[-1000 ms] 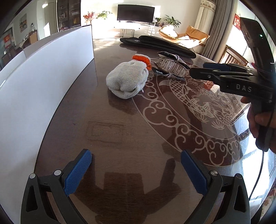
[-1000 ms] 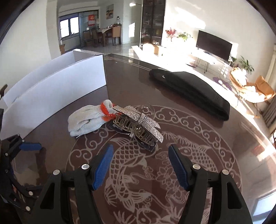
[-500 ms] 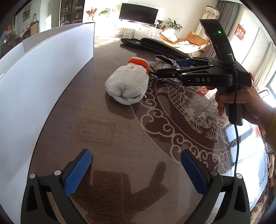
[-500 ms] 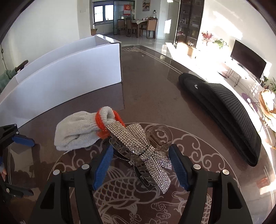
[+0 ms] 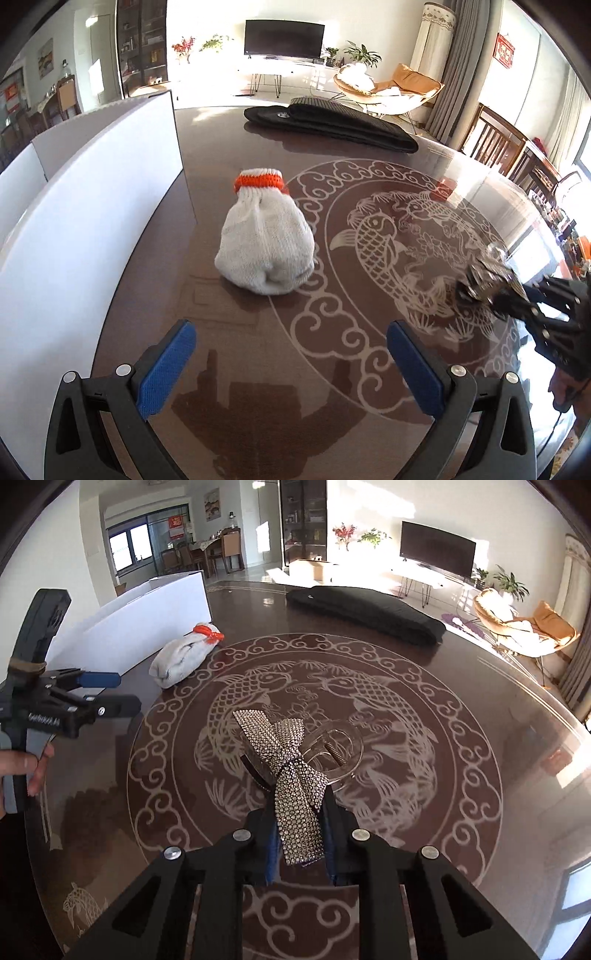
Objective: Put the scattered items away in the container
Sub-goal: 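Grasp the rhinestone bow hair clip with the right tool while the left tool grasps the glove, then lift the bow hair clip and glove off the table with both tools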
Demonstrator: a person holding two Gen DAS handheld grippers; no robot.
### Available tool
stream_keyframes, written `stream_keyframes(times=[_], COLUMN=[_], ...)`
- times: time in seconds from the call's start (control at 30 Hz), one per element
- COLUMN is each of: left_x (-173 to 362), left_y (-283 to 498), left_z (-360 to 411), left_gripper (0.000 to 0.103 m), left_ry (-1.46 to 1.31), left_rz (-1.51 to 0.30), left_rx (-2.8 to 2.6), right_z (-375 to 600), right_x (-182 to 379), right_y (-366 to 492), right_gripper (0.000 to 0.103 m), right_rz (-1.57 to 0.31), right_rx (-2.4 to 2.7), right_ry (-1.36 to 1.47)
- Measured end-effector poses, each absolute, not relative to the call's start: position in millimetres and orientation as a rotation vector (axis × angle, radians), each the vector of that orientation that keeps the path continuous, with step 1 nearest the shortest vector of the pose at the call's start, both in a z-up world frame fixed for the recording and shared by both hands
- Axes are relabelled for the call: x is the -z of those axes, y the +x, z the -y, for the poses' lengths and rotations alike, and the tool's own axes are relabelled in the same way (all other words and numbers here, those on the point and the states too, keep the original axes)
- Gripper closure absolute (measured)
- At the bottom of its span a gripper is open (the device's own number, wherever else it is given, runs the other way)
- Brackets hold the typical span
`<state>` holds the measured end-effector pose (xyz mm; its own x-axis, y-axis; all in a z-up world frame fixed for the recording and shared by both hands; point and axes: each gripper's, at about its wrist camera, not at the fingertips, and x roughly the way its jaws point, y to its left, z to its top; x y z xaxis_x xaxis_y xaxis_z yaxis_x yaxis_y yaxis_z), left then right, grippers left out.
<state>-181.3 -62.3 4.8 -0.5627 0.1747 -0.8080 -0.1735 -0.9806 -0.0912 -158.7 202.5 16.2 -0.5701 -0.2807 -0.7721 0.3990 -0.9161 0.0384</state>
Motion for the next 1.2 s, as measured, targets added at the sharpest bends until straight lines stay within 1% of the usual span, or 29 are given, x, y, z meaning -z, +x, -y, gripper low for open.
stream_keyframes(times=[0.07, 0.17, 0.2, 0.27, 0.33, 0.4, 0.43, 0.47, 0.57, 0.67, 0.8, 0.87, 0.9, 0.93, 0.97, 1.0, 1.03, 1.13, 1.2], left_x=[-1.5, 12.9, 17.3, 20.4, 21.4, 19.0, 16.7, 15.0, 13.6, 12.8, 11.2, 12.0, 12.6, 13.8, 16.0, 18.9, 21.4, 22.8, 23.9], left_y=[-207.8, -242.3, -250.3, -258.5, -261.8, -259.2, -255.0, -249.8, -223.9, -178.7, -111.4, -94.1, -91.0, -89.2, -90.2, -92.7, -94.2, -94.5, -97.8], left_z=[61.0, 58.3, 56.5, 50.3, 45.3, 43.0, 41.4, 40.8, 38.7, 32.3, 19.0, 13.6, 11.5, 9.8, 8.3, 7.8, 8.6, 6.9, 8.3], left_gripper=[0.000, 0.000, 0.000, 0.000, 0.000, 0.024, 0.051, 0.067, 0.067, 0.068, 0.066, 0.058, 0.055, 0.043, 0.019, 0.010, 0.006, 0.006, 0.005], left_ry=[-1.383, -1.483, -1.511, -1.530, -1.505, -1.433, -1.412, -1.391, -1.356, -1.359, -1.366, -1.359, -1.355, -1.354, -1.361, -1.370, -1.368, -1.359, -1.359], left_rz=[0.040, 0.094, 0.087, 0.008, -0.031, -0.018, -0.048, -0.053, -0.061, -0.084, -0.125, -0.152, -0.154, -0.155, -0.159, -0.159, -0.153, -0.145, -0.148], left_rx=[-2.627, -2.604, -2.606, -2.640, -2.631, -2.597, -2.609, -2.599, -2.565, -2.517, -2.462, -2.475, -2.482, -2.489, -2.496, -2.499, -2.502, -2.516, -2.533], right_z=[-219.1, -230.9, -233.0, -234.6, -234.8, -233.9, -234.4, -234.6, -234.5, -229.4, -212.3, -204.9, -202.5, -201.5, -202.1, -203.7, -204.9, -206.2, -206.2], right_x=[-15.1, -15.6, -15.5, -15.7, -15.9, -16.0, -15.9, -15.7, -15.0, -17.9, -22.6, -20.8, -18.8, -17.7, -17.3, -17.8, -18.0, -17.6, -12.8], right_y=[-142.5, -128.1, -127.5, -127.2, -126.0, -124.2, -122.3, -120.0, -110.6, -96.3, -78.2, -73.7, -73.8, -74.6, -75.9, -77.8, -80.3, -86.9, -95.8], right_gripper=[0.083, 0.083, 0.083, 0.083, 0.083, 0.083, 0.083, 0.083, 0.083, 0.083, 0.083, 0.079, 0.072, 0.057, 0.051, 0.045, 0.043, 0.041, 0.040], right_rz=[-0.137, -0.107, -0.093, -0.067, -0.049, -0.038, -0.028, -0.016, 0.015, 0.032, -0.008, -0.061, -0.086, -0.098, -0.099, -0.095, -0.103, -0.182, -0.190], right_rx=[2.517, 2.559, 2.567, 2.582, 2.595, 2.605, 2.610, 2.614, 2.617, 2.600, 2.566, 2.573, 2.567, 2.563, 2.555, 2.540, 2.526, 2.528, 2.502], right_ry=[1.183, 1.167, 1.164, 1.158, 1.150, 1.142, 1.139, 1.136, 1.137, 1.135, 1.119, 1.103, 1.108, 1.115, 1.120, 1.124, 1.137, 1.154, 1.175])
